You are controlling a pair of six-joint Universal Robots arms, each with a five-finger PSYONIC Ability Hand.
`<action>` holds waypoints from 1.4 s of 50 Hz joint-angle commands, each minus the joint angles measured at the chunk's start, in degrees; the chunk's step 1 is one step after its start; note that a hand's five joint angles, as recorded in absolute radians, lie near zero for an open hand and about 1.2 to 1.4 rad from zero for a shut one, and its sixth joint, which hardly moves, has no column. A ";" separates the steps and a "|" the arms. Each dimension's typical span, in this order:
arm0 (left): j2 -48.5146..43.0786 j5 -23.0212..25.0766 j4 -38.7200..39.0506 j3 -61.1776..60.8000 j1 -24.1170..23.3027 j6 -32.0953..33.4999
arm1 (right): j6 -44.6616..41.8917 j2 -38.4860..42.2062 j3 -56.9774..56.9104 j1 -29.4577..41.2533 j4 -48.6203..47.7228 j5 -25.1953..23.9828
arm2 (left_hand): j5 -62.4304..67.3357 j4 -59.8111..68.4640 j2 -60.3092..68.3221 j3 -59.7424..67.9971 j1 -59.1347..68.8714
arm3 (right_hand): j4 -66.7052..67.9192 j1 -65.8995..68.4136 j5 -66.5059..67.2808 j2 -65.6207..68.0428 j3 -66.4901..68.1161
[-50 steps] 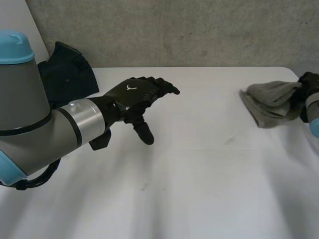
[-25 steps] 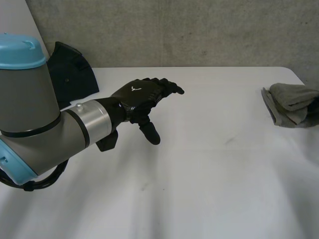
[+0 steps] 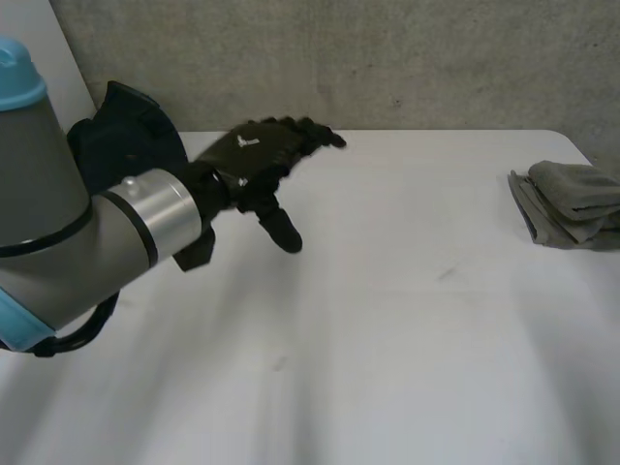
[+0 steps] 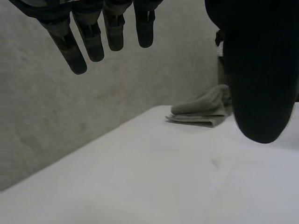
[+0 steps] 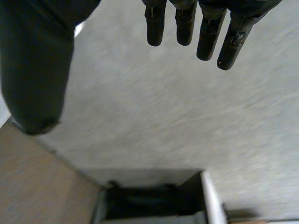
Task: Fold the laundry.
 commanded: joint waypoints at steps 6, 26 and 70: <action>-3.68 -5.57 16.32 3.71 16.06 1.33 | 24.38 -17.18 25.02 18.93 -10.94 -12.70 | 0.14 0.48 0.36 0.19 -0.15 | -3.46 -1.63 -4.15 -2.64 -2.36; -39.90 -3.72 16.32 31.31 30.49 17.33 | 25.27 -30.56 66.08 35.81 -21.93 -24.41 | 5.52 5.86 5.74 5.57 5.23 | -3.46 -1.63 -4.15 -2.64 -2.36; -64.52 -5.66 20.45 57.60 33.65 27.52 | 23.95 -36.80 79.89 34.85 -27.74 -24.50 | 27.73 28.06 27.95 27.78 27.43 | -3.46 -1.63 -4.15 -2.64 -2.36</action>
